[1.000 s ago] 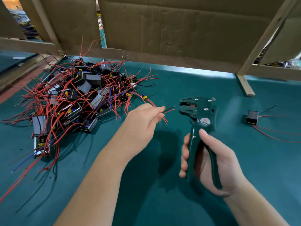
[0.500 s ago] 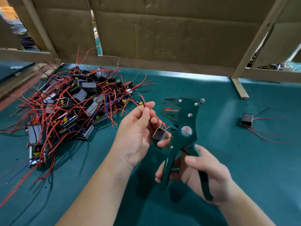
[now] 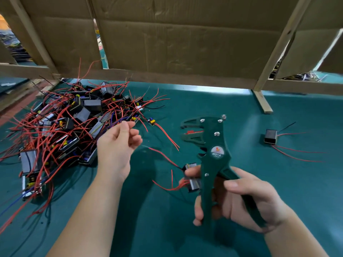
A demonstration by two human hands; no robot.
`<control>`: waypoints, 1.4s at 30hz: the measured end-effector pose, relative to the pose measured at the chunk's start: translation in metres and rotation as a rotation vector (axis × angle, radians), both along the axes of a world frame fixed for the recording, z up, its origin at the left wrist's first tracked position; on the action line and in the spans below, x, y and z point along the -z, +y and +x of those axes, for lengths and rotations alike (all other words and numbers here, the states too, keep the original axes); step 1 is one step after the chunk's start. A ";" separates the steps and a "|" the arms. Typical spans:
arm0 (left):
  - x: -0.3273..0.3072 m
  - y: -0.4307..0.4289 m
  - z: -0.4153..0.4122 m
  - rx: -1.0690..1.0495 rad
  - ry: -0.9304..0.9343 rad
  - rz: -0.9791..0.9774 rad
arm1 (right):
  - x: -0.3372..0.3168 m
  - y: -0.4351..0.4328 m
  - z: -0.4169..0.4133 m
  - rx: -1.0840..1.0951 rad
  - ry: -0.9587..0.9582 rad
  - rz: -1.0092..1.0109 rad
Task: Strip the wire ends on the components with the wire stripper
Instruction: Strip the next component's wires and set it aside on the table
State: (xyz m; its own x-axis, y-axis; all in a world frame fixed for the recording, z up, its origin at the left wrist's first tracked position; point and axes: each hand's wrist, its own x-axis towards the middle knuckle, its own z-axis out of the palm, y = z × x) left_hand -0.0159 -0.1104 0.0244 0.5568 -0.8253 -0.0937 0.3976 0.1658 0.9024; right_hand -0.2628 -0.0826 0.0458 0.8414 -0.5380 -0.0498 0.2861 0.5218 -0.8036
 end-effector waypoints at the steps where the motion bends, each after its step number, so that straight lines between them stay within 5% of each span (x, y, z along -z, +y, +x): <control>1: 0.001 0.000 -0.002 0.051 -0.058 0.021 | -0.001 -0.002 -0.004 0.013 -0.023 0.007; 6: -0.002 0.004 -0.024 0.451 -0.100 0.187 | 0.003 -0.009 -0.014 0.036 -0.076 0.022; 9: -0.005 0.006 -0.023 0.495 -0.018 0.164 | 0.004 -0.011 -0.014 0.047 -0.086 0.025; 14: -0.001 0.009 -0.024 0.304 -0.149 0.038 | 0.006 -0.011 -0.013 0.063 -0.067 0.013; 18: 0.007 0.006 -0.023 0.259 -0.400 0.123 | 0.003 -0.012 -0.018 0.112 -0.017 -0.001; 23: 0.013 0.001 -0.007 0.107 -0.478 0.195 | -0.004 -0.016 -0.041 0.148 -0.013 -0.050; 28: 0.018 0.007 -0.012 0.149 -0.885 0.289 | -0.002 -0.031 -0.052 0.706 0.186 -0.195; 32: 0.019 0.009 -0.016 0.091 -0.975 0.175 | 0.007 -0.042 -0.066 1.012 0.372 -0.295; 38: 0.013 0.011 -0.014 -0.292 -1.285 -0.172 | 0.017 -0.047 -0.062 1.018 0.472 -0.295; 42: 0.006 0.016 -0.010 -0.557 -1.409 0.125 | 0.018 -0.050 -0.051 0.929 0.335 -0.159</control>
